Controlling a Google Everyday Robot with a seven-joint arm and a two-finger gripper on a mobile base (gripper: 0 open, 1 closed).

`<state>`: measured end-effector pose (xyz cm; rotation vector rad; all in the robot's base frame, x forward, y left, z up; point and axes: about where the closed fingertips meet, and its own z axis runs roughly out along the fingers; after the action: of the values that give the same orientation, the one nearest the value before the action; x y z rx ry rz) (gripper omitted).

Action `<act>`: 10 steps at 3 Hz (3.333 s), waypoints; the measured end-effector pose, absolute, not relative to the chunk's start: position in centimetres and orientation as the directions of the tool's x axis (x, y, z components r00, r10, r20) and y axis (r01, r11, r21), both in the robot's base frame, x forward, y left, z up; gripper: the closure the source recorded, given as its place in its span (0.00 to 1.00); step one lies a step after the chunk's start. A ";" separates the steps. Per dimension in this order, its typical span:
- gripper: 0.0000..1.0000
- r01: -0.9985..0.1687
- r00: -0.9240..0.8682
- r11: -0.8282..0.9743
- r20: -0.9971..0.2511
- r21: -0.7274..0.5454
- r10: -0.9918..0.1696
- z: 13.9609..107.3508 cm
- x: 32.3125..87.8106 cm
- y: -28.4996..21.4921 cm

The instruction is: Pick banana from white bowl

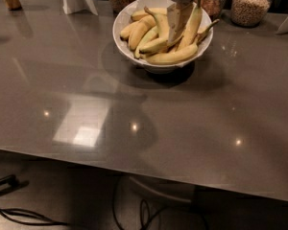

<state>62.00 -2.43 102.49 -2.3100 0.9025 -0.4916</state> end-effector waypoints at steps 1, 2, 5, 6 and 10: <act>0.31 -0.488 0.718 -0.617 0.118 -0.617 -0.686 100.0 64.1 -2.2; 0.37 -0.512 0.713 -0.629 0.119 -0.584 -0.691 98.0 65.6 -3.2; 0.42 -0.574 0.668 -0.641 0.161 -0.510 -0.726 95.3 69.1 -6.4; 0.43 -0.588 0.661 -0.641 0.164 -0.493 -0.732 94.5 69.8 -6.7; 0.85 -0.631 0.649 -0.631 0.138 -0.451 -0.748 92.6 69.8 -7.0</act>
Offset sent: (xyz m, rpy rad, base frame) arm 0.0547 -0.0216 -0.0664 -0.0968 0.0929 -0.0102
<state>69.83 -6.99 92.58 -2.5059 1.0924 -0.4465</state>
